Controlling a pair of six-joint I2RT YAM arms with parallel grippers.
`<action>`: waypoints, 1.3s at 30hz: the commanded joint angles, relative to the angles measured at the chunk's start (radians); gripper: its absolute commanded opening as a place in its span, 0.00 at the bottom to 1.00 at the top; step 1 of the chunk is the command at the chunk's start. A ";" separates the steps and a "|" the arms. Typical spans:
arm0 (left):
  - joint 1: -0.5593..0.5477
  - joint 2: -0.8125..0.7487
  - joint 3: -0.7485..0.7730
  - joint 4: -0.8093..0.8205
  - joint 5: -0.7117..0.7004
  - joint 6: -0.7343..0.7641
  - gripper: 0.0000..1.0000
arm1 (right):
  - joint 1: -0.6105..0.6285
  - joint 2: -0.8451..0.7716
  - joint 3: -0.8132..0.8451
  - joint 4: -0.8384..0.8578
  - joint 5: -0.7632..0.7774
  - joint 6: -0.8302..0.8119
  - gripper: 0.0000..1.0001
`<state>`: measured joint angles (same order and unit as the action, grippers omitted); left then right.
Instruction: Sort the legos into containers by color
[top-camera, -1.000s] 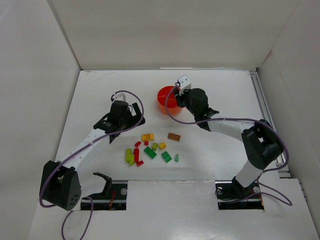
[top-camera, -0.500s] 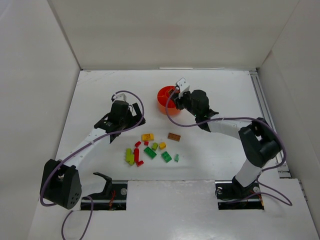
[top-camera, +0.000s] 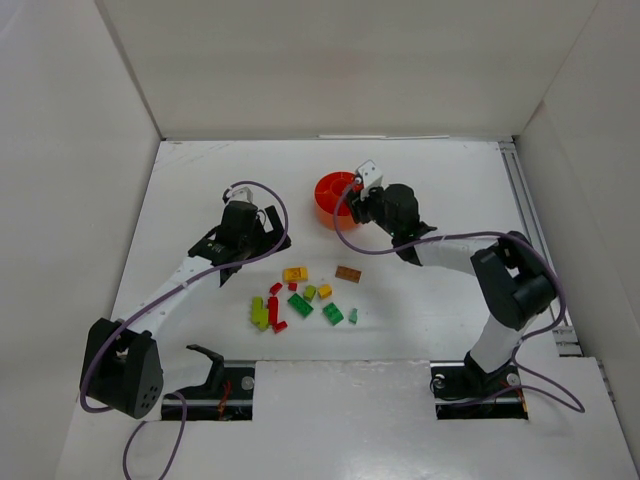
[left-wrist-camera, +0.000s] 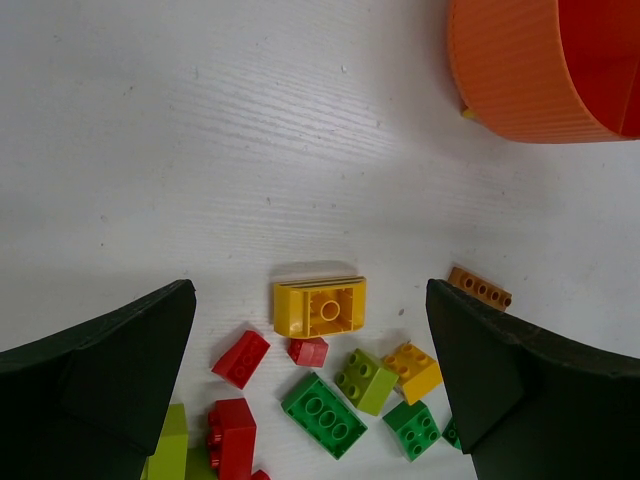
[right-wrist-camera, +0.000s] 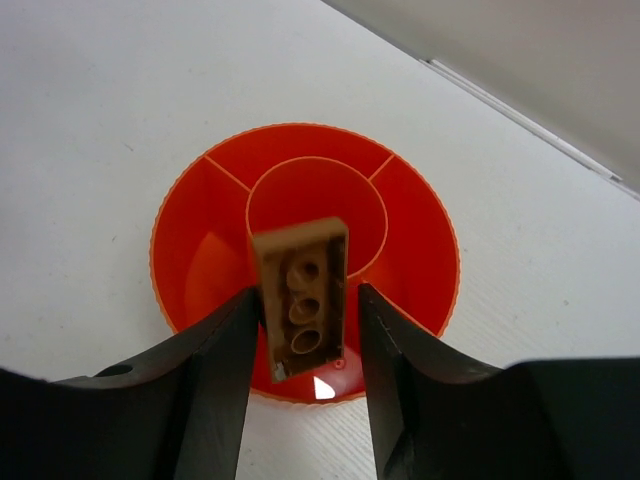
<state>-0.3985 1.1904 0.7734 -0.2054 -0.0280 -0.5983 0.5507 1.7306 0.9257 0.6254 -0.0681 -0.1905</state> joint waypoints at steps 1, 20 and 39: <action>-0.005 -0.017 0.044 0.018 -0.004 0.015 0.99 | -0.003 0.023 -0.002 0.082 -0.019 0.011 0.50; -0.005 -0.044 0.053 0.009 0.005 0.015 0.99 | -0.003 -0.214 -0.051 -0.115 -0.032 0.019 0.64; -0.005 -0.048 -0.043 0.000 0.065 -0.067 0.99 | 0.267 -0.223 0.004 -0.935 0.093 -0.072 0.70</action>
<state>-0.3985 1.1770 0.7540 -0.2081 0.0242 -0.6476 0.8188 1.4681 0.8795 -0.2573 0.0261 -0.2260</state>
